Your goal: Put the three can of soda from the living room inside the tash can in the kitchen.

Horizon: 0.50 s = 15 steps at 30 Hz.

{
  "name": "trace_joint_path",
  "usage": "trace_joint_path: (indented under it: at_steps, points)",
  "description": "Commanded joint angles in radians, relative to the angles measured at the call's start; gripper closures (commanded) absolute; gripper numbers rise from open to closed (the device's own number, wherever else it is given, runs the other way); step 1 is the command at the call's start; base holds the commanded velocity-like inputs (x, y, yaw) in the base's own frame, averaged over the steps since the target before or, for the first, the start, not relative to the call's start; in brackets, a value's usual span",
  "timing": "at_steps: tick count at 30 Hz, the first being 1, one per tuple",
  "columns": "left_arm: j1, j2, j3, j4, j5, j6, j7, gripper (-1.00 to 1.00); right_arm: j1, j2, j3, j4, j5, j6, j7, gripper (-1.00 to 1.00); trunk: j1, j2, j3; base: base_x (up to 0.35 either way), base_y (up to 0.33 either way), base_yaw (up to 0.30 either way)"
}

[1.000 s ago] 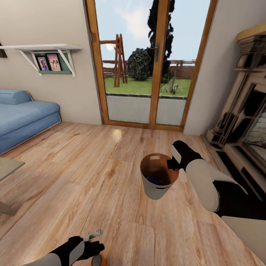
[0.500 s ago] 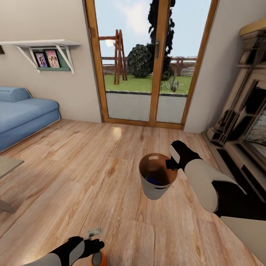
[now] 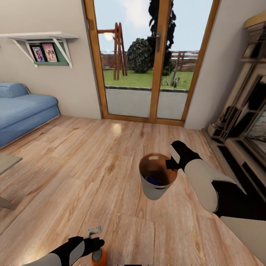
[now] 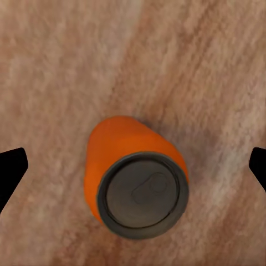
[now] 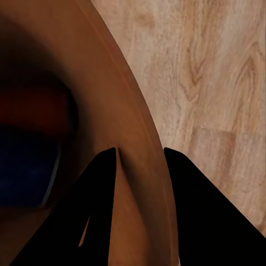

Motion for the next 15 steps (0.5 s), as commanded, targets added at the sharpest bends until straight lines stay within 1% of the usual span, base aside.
trace_joint_path:
  at_steps: [1,11,15]
  points:
    - [0.0,0.0,0.0,0.0,0.0,-0.007,0.0,-1.0,-0.001,0.0,-0.003,0.001,-0.01,0.0,0.005,1.0,0.0,0.0,-0.004,0.0,0.0,0.0]
    - [0.0,-0.003,-0.004,0.0,-0.002,-0.02,0.003,-1.0,-0.001,0.004,-0.002,0.004,-0.01,0.0,0.005,1.0,0.005,-0.003,-0.042,0.0,0.0,0.0]
    - [0.001,-0.005,-0.006,0.001,-0.002,-0.022,0.006,-1.0,-0.001,0.011,-0.002,0.005,-0.011,0.0,0.005,1.0,0.005,-0.003,-0.042,0.0,0.0,0.0]
